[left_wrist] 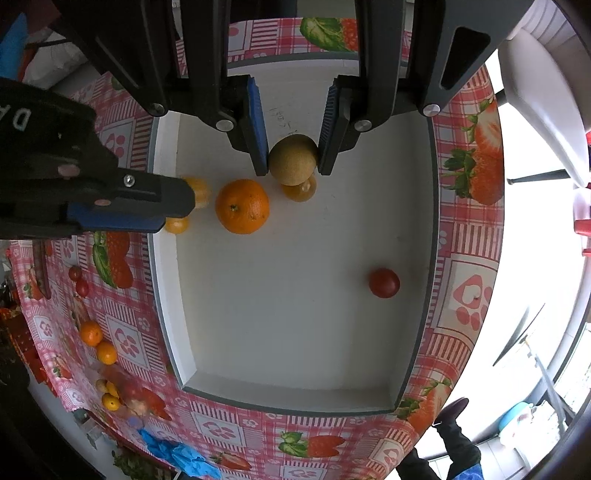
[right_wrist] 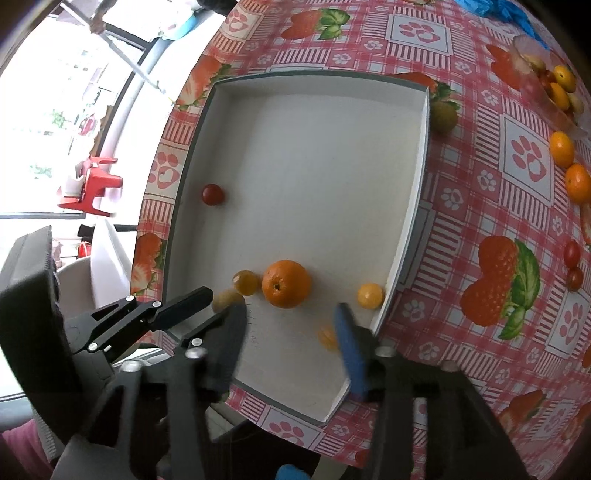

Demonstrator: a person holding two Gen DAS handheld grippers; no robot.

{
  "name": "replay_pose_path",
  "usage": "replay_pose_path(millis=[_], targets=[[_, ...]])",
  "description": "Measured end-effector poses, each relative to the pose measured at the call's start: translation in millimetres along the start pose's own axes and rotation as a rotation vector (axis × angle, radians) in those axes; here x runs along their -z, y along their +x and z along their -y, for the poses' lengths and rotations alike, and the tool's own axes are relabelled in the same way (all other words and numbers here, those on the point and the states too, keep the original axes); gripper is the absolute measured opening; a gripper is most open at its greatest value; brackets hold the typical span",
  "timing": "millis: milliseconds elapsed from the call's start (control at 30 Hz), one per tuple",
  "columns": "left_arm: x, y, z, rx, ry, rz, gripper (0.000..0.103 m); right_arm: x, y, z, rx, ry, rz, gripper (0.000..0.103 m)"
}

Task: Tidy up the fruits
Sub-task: 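Open both grippers to drop the two fruits into the tray, then move both open tools toward the red cherry tomatoes and brown fruit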

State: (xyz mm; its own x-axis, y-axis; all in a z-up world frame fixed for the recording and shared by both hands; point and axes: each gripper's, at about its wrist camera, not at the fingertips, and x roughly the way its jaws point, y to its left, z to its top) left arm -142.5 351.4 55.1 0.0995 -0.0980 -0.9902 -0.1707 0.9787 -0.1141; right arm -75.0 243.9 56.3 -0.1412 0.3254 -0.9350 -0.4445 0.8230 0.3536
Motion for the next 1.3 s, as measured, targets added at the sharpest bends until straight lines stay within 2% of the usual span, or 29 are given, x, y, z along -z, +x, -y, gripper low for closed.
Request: replay_pose_path(millis=[200, 667, 767, 1000, 1033, 1100, 1167, 1300], targets=[[2, 7, 2, -0.005, -0.011, -0.045, 0.029, 3, -4, 4, 0.002, 0.012, 0.005, 0.079], [-1, 11, 21, -0.033, 0.022, -0.072, 0.029, 12, -16, 42, 0.060, 0.108, 0.035, 0.089], [-3, 11, 26, -0.042, 0.034, -0.077, 0.029, 14, -19, 51, 0.069, 0.127, 0.045, 0.097], [-8, 14, 39, -0.056, 0.060, -0.097, 0.029, 24, -25, 73, 0.078, 0.175, 0.060, 0.097], [-9, 15, 41, -0.061, 0.063, -0.102, 0.033, 25, -26, 76, 0.077, 0.182, 0.059, 0.097], [-11, 16, 46, -0.072, 0.061, -0.095, 0.103, 28, -28, 81, 0.077, 0.193, 0.060, 0.097], [-13, 10, 51, -0.083, 0.068, -0.053, 0.103, 32, -28, 88, 0.078, 0.208, 0.059, 0.097], [-18, 11, 57, -0.089, 0.070, -0.069, 0.103, 38, -29, 99, 0.076, 0.235, 0.053, 0.097]])
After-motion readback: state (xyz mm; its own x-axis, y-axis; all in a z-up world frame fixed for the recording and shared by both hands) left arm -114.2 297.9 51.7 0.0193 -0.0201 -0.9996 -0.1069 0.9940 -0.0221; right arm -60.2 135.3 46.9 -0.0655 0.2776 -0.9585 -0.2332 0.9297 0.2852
